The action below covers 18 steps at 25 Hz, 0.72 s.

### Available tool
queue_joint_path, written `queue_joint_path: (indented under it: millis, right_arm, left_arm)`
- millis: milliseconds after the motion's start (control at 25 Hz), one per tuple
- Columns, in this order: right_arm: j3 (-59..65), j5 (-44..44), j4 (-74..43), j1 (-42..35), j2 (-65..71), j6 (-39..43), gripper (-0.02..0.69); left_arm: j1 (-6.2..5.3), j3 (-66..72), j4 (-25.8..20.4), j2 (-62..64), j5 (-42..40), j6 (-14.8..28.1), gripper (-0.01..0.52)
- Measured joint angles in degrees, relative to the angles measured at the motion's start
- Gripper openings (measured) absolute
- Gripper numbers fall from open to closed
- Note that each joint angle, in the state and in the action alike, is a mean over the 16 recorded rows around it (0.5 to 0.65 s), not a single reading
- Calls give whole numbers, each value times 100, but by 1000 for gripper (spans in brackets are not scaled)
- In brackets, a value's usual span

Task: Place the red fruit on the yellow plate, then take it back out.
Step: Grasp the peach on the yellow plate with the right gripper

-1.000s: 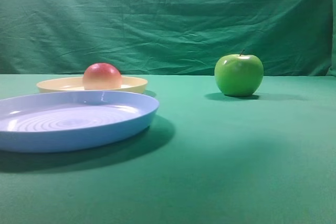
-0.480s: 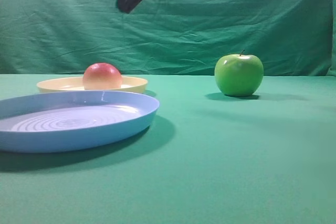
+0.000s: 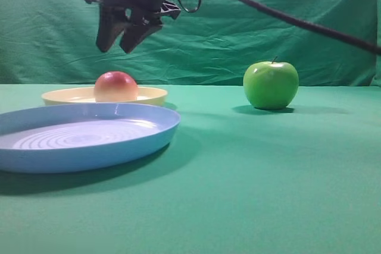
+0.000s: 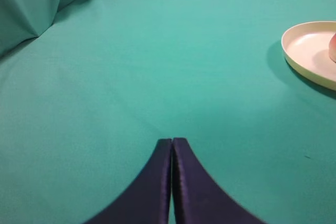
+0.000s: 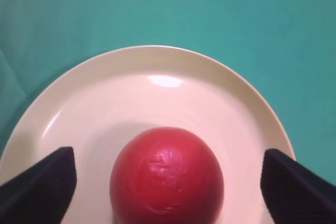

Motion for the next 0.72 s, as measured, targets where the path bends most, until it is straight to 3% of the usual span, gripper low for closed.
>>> queue_joint_path:
  millis: [120,320,720]
  right_arm:
    - [0,-146,2,0,133,-1,616]
    - [0,-294,7,0,311,-1,578]
    - [0,18,-109,-12,266,43,343]
  left_arm:
    - [0,0,0,0,0,2,0]
    - [0,0,0,0,0,3,0]
    - [0,0,0,0,0,3,0]
